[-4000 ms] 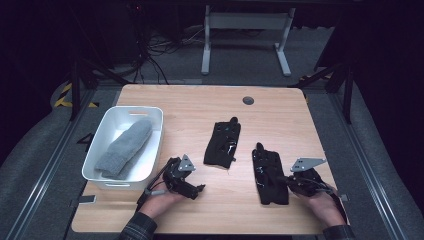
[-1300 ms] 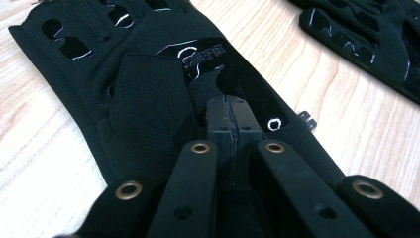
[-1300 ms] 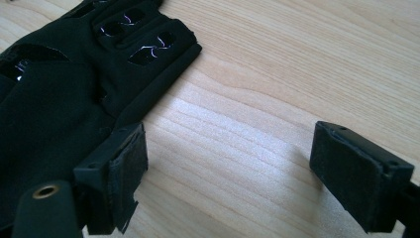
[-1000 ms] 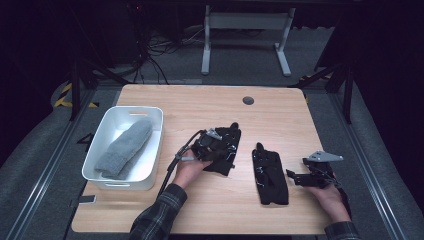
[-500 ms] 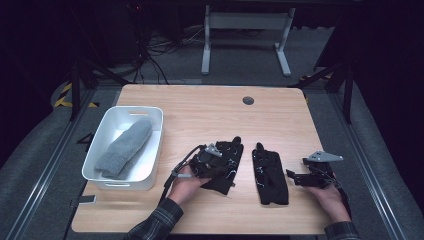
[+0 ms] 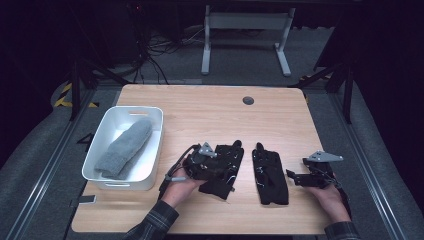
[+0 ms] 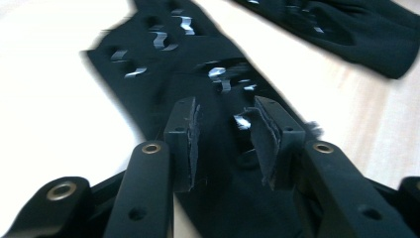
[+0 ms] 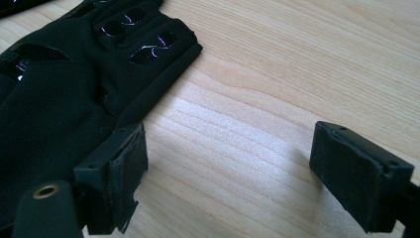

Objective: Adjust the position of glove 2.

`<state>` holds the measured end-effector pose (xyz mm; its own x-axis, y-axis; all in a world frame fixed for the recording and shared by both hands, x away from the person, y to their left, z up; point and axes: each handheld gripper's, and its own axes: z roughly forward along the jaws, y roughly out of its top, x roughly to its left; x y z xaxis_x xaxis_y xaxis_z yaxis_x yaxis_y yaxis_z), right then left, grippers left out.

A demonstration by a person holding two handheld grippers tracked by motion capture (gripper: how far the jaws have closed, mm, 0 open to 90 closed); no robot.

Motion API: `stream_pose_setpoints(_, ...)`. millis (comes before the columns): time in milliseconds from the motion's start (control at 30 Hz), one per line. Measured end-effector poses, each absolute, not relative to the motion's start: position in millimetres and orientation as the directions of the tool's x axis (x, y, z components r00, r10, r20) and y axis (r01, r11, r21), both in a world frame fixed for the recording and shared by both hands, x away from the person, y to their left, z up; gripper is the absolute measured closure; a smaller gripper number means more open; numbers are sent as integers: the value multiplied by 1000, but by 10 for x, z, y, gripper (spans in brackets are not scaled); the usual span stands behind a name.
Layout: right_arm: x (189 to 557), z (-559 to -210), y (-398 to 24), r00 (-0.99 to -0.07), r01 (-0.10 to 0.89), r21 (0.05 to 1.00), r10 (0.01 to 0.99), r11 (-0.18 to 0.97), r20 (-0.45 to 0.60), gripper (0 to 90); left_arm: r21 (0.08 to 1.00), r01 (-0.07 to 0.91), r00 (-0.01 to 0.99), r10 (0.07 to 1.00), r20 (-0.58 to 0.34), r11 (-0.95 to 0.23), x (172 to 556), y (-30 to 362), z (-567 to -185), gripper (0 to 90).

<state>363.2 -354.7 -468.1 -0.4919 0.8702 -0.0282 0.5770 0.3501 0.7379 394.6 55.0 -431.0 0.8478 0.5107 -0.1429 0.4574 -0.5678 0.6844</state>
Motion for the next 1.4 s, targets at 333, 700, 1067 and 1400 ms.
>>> stream_pose_setpoints(333,3632,-4681,-3547,-492,577,738,870,350,-28,157,660,543,796,569,-207,-519,4147,741,-4435,580)
stream_pose_setpoints(700,3632,-4681,-3547,-492,577,738,870,350,-28,157,631,517,805,580,-127,-579,4135,595,-4573,625)
stream_pose_setpoints(1067,3598,-4654,-3552,-504,565,746,864,352,-25,363,614,544,790,596,-144,-572,4113,550,-4561,867)
stream_pose_setpoints(1400,3507,-4560,-3473,-615,573,723,785,386,69,898,610,578,774,602,-199,-542,4146,585,-4573,870)
